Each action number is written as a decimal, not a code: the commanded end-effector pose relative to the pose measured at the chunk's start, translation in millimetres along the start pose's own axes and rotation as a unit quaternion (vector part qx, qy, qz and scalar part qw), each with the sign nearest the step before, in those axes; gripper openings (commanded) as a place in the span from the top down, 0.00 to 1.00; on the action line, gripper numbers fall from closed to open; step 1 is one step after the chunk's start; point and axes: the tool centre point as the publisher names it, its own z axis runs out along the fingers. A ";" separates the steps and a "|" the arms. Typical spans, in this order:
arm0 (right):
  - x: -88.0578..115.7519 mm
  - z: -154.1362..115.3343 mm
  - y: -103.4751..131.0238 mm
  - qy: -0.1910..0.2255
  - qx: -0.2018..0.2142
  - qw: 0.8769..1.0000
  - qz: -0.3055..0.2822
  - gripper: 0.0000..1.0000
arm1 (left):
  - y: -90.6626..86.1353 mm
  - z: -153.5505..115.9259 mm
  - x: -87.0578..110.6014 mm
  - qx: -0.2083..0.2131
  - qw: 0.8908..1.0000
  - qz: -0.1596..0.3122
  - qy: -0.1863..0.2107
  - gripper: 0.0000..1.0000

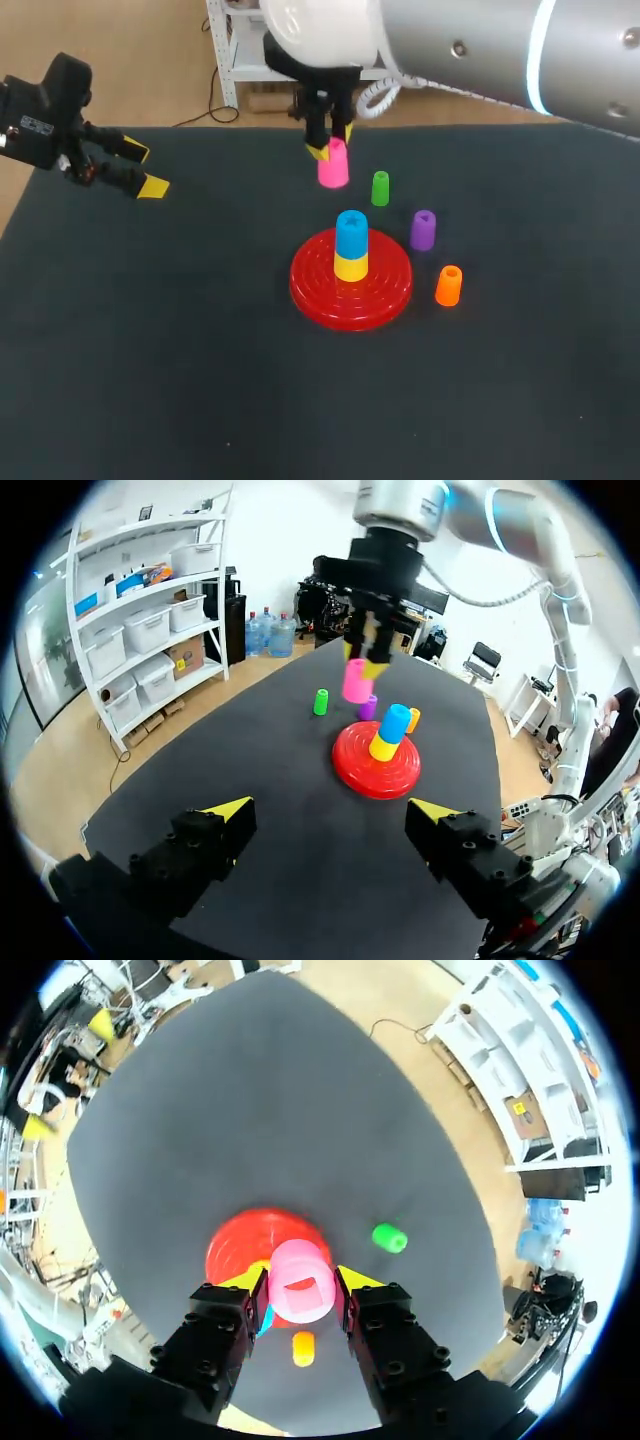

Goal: Pick up and stack the cylinders on the red base in this order: pink,purple,orange,green

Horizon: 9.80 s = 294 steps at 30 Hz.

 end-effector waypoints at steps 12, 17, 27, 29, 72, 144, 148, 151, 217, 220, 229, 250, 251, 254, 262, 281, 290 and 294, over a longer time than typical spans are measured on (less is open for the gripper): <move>74.7 -0.5 35.2 -0.094 -0.003 0.995 -0.013 1.00 | 1.3 0.5 0.9 0.001 1.000 0.001 -0.002 0.00; 70.0 9.7 38.7 -0.095 -0.003 0.995 -0.016 1.00 | 1.3 0.5 0.9 0.001 1.000 0.001 -0.002 0.00; 52.2 11.9 37.5 -0.116 0.000 0.993 -0.011 1.00 | 1.3 0.5 0.9 0.001 1.000 0.001 -0.002 0.00; 50.9 12.5 37.5 -0.112 0.000 0.994 -0.013 1.00 | 1.3 0.5 0.9 0.001 1.000 0.001 -0.002 0.00; 58.6 3.5 32.3 -0.128 0.011 0.992 0.004 0.00 | 1.3 0.5 0.9 0.001 1.000 0.001 -0.002 0.00; 100.8 132.3 -70.8 -0.035 0.008 0.973 0.226 0.73 | 1.3 0.5 0.9 0.001 1.000 0.001 -0.002 0.00; 97.6 128.8 -72.1 -0.038 0.009 0.973 0.226 1.00 | 1.3 0.5 0.9 0.001 1.000 0.001 -0.002 0.00; 99.7 120.6 -73.1 -0.044 0.010 0.974 0.224 1.00 | 1.3 0.5 0.9 0.001 1.000 0.001 -0.002 0.00; 70.9 -46.5 47.3 -0.102 0.020 0.993 -0.047 1.00 | 1.3 0.5 0.9 0.001 1.000 0.001 -0.002 0.00; 70.4 -43.8 47.9 -0.101 0.019 0.994 -0.047 1.00 | 1.3 0.5 0.9 0.001 1.000 0.001 -0.002 0.00; 70.3 -35.9 47.0 -0.096 0.015 0.994 -0.042 1.00 | 1.3 0.5 0.9 0.001 1.000 0.001 -0.002 0.00; 65.5 -25.5 39.8 -0.085 0.013 0.996 -0.032 1.00 | 1.3 0.5 0.9 0.001 1.000 0.001 -0.002 0.00; 64.5 -25.8 40.2 -0.085 0.013 0.996 -0.032 1.00 | 1.3 0.5 0.9 0.001 1.000 0.001 -0.002 0.00; 62.8 -27.8 42.2 -0.086 0.012 0.996 -0.034 1.00 | 1.3 0.5 0.9 0.001 1.000 0.001 -0.002 0.00; 56.5 -24.3 37.7 -0.051 0.021 0.997 -0.053 1.00 | 1.3 0.5 0.9 0.001 1.000 0.001 -0.002 0.00; 59.7 -9.7 36.6 -0.029 -0.001 0.998 -0.050 0.98 | 1.3 0.5 0.9 0.001 1.000 0.001 -0.002 0.00; 64.6 -32.5 39.6 -0.071 -0.009 0.996 -0.046 0.00 | 1.3 0.5 0.9 0.001 1.000 0.001 -0.002 0.00; 65.7 -50.4 37.6 -0.110 -0.021 0.993 -0.025 0.00 | 1.3 0.5 0.9 0.001 1.000 0.001 -0.002 0.00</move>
